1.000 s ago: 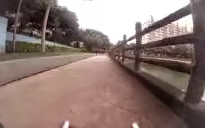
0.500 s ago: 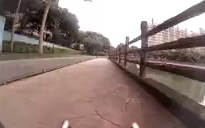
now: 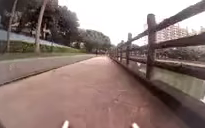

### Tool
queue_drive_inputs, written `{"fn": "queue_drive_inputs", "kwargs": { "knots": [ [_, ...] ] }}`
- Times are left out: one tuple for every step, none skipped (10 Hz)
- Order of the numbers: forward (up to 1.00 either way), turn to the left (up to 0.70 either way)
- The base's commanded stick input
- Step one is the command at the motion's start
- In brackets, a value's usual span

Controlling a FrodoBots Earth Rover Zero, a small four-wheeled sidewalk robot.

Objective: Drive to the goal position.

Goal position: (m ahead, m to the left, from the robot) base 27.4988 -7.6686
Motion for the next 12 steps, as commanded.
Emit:
{"fn": "queue_drive_inputs", "kwargs": {
  "knots": [
    [0.7, 0.0],
    [0.7, 0.0],
    [0.7, 0.0],
    [0.7, 0.0],
    [0.7, 0.0],
    [0.7, 0.0],
    [0.7, 0.0],
    [0.7, 0.0],
    [0.7, 0.0],
    [0.7, 0.0],
    [0.7, 0.0],
    [0.7, 0.0]
  ]
}}
